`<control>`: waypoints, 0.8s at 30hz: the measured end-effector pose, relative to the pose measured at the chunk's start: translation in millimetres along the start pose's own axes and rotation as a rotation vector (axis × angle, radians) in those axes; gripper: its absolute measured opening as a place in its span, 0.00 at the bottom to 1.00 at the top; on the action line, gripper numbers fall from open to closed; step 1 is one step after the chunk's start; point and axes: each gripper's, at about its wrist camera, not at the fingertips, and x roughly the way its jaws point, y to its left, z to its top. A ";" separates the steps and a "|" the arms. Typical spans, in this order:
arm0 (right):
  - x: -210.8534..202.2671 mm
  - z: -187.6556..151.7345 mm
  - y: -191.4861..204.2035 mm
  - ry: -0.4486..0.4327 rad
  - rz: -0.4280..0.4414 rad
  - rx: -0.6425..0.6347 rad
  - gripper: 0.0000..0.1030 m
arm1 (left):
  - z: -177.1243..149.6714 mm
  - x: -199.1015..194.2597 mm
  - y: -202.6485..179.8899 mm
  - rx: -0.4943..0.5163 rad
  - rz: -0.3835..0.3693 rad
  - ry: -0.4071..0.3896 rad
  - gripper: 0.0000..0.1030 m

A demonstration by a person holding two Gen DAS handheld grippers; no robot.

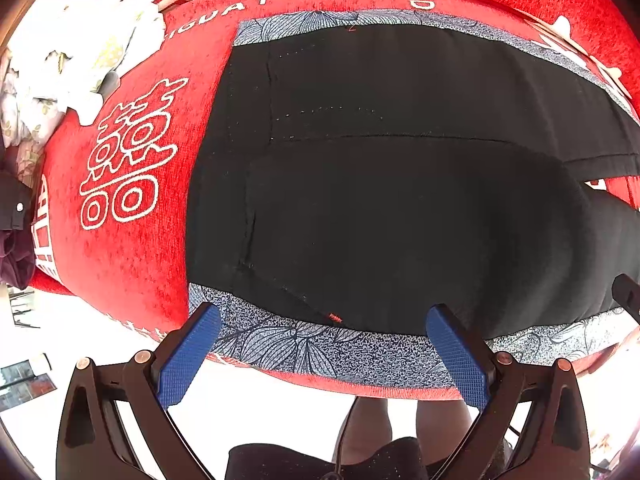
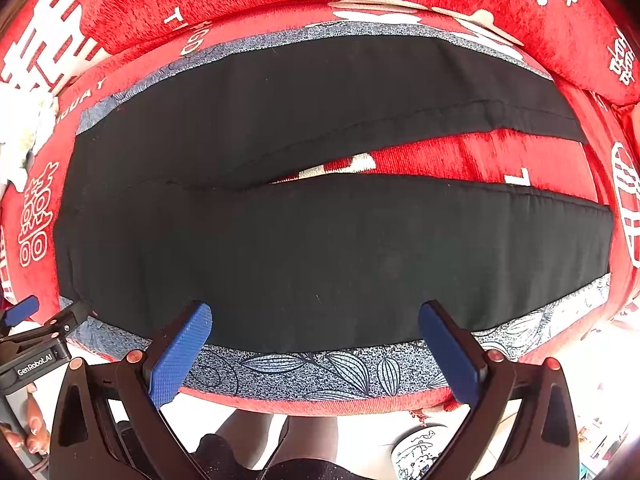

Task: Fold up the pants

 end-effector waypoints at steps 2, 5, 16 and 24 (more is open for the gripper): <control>0.2 -0.2 0.2 0.004 0.001 0.000 1.00 | 2.9 0.1 -8.9 0.001 -0.004 -0.004 1.00; 0.7 -1.3 -0.9 0.005 0.001 -0.002 1.00 | 5.1 -1.7 -16.0 0.002 -0.008 -0.009 1.00; 0.6 -2.7 -1.4 0.006 -0.018 -0.006 1.00 | 3.7 -5.4 -30.6 0.007 -0.022 -0.018 1.00; -0.3 -1.7 2.0 0.010 -0.050 -0.011 1.00 | 4.1 -5.8 -32.9 0.003 -0.029 -0.023 1.00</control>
